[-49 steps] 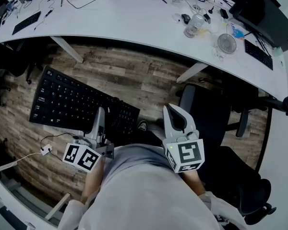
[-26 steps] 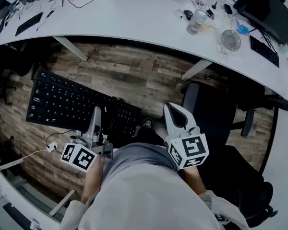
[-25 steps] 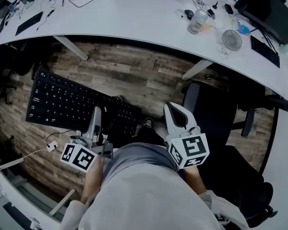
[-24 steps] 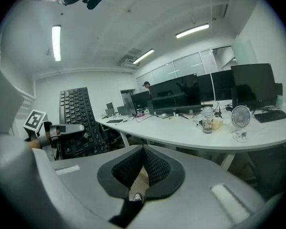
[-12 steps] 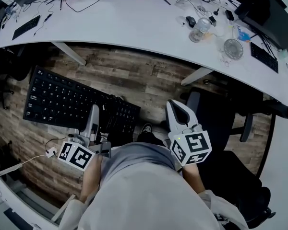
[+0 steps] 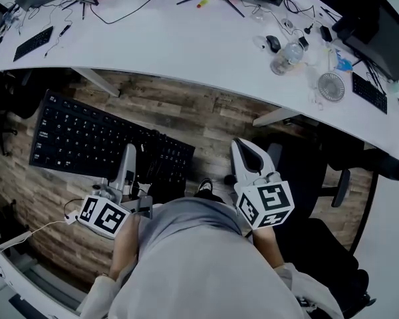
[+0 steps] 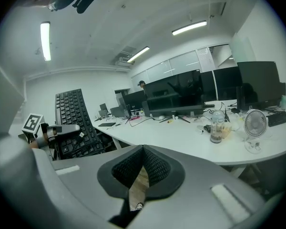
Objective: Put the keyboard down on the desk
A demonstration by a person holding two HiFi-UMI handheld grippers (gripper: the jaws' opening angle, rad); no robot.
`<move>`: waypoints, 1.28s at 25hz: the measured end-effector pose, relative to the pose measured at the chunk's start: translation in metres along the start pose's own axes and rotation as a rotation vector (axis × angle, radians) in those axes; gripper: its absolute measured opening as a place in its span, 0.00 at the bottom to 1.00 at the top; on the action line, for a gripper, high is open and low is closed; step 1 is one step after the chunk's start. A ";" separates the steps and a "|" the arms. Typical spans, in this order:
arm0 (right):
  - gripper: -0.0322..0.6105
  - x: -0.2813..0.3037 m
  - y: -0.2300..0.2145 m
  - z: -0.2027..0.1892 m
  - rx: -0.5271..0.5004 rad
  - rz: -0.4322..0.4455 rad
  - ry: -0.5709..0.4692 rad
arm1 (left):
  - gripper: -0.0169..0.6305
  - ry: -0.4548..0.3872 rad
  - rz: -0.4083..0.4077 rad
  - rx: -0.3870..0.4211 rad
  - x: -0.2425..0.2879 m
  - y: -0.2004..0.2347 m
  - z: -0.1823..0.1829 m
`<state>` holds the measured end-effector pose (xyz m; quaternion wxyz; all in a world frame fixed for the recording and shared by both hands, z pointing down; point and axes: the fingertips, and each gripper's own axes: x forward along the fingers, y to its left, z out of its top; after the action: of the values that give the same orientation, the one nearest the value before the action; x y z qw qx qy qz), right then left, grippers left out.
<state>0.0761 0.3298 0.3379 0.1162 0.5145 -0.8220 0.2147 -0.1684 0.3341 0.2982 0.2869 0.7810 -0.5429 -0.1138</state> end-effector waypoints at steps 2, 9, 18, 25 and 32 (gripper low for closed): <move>0.04 0.001 0.001 -0.003 -0.010 0.001 -0.008 | 0.03 -0.007 -0.007 0.000 -0.001 0.003 -0.003; 0.04 0.056 0.010 0.034 -0.019 -0.018 -0.007 | 0.03 -0.002 -0.021 -0.009 0.037 0.038 0.039; 0.04 0.118 0.044 0.071 -0.055 -0.030 -0.012 | 0.03 -0.018 -0.055 -0.026 0.067 0.089 0.092; 0.04 0.160 0.068 0.092 -0.081 -0.052 -0.014 | 0.03 -0.025 -0.092 -0.049 0.089 0.125 0.125; 0.04 0.206 0.065 0.109 -0.061 -0.089 0.010 | 0.03 0.012 -0.121 -0.076 0.135 0.153 0.147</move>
<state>-0.0698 0.1391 0.3116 0.1454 0.5456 -0.8039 0.1868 -0.3078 0.1258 0.2849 0.3120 0.8016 -0.4885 -0.1468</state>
